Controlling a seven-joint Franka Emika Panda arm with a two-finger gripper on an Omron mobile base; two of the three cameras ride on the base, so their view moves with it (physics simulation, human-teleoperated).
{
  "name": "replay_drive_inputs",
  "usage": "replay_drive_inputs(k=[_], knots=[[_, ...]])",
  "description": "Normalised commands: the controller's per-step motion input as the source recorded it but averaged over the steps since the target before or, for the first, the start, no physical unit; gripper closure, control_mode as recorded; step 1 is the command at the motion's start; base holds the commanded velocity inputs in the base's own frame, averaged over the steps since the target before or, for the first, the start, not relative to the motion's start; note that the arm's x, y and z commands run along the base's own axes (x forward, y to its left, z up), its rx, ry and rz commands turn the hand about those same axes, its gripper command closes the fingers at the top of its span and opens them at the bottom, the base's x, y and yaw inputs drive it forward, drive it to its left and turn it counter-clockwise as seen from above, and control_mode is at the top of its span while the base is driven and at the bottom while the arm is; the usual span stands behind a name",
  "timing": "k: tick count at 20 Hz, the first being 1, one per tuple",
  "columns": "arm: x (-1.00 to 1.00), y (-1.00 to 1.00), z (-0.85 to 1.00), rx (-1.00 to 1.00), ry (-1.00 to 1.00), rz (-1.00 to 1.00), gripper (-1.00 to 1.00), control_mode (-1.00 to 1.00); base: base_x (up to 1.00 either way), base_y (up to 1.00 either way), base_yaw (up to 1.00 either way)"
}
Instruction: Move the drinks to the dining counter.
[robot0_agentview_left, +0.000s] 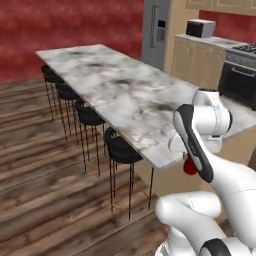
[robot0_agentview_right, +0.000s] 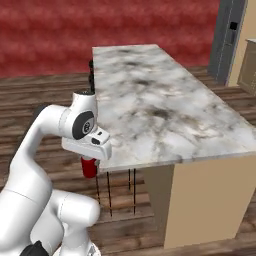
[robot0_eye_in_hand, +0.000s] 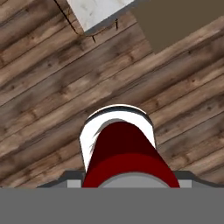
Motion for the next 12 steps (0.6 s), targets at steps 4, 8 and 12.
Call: replay_drive_inputs(k=[4,8,12], knots=[[0.0,0.0,0.0,0.0,0.0,0.0,1.0,1.0,0.51,0.78,-0.64],[0.0,0.0,0.0,0.0,0.0,0.0,1.0,1.0,0.3,0.72,-0.67],[0.0,0.0,0.0,0.0,0.0,0.0,1.0,1.0,0.01,0.76,-0.64]])
